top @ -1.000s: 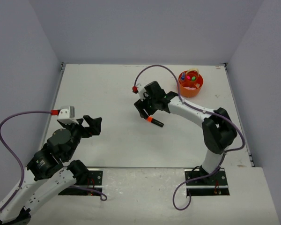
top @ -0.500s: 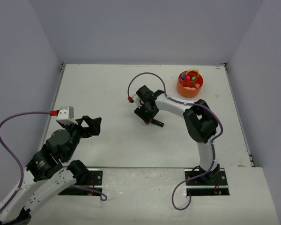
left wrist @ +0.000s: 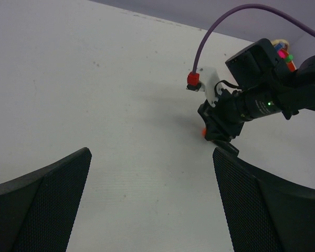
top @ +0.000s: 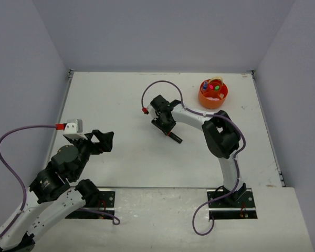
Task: Sort the stationery into containers
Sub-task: Pick up the pen from the center of the board, then place the pen in the storage box.
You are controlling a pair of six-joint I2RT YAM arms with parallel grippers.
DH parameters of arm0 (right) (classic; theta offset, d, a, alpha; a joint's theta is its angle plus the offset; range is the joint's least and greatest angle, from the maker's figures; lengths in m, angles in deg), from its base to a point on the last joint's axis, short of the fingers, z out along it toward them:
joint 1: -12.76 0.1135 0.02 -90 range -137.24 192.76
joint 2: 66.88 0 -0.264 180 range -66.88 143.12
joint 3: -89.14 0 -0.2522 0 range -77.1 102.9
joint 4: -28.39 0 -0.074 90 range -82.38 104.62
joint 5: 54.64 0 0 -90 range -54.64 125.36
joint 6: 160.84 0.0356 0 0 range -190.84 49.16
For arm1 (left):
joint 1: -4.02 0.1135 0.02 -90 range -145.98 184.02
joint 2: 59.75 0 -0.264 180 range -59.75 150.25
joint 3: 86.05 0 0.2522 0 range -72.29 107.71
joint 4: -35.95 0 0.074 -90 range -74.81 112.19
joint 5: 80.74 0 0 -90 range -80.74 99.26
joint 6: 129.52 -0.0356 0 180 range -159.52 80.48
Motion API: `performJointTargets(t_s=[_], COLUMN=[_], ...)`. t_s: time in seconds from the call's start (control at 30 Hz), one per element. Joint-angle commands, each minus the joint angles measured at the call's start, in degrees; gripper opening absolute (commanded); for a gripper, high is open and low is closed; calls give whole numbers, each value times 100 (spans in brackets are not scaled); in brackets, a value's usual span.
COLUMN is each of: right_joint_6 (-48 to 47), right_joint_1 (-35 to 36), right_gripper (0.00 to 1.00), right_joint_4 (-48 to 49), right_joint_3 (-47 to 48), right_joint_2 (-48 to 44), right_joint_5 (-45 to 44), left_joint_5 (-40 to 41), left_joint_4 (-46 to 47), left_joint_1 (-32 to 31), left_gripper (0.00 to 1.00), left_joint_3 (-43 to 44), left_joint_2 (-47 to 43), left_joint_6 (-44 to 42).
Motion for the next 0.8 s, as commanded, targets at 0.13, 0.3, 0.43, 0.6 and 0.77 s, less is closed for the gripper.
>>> performJointTargets(t_s=[0.13,0.3,0.43,0.6,0.77], right_joint_6=[732,2612,1844,1477,1602], right_joint_1=[-428,-2109,-2493,-2918,-3162], right_gripper=[0,0,0,0,0], right_joint_4=[2595,6864,9765,9808,9809], right_joint_3=[-856,-3522,-4213,-3404,-3113], right_joint_2=[-2841,-4914,-4447,-3192,-2742], right_joint_5=[-1529,-1241,-2083,-2326,-2278], left_joint_5=[-60,-60,-51,-51,-24], left_joint_4=[182,184,182,173,169], left_joint_1=[35,35,35,26,22], left_gripper=[100,100,100,100,100], left_joint_3=[-18,-18,-18,-17,-18], left_joint_2=[-75,-156,-165,-156,-156], left_joint_6=[-145,-145,-137,-137,-128])
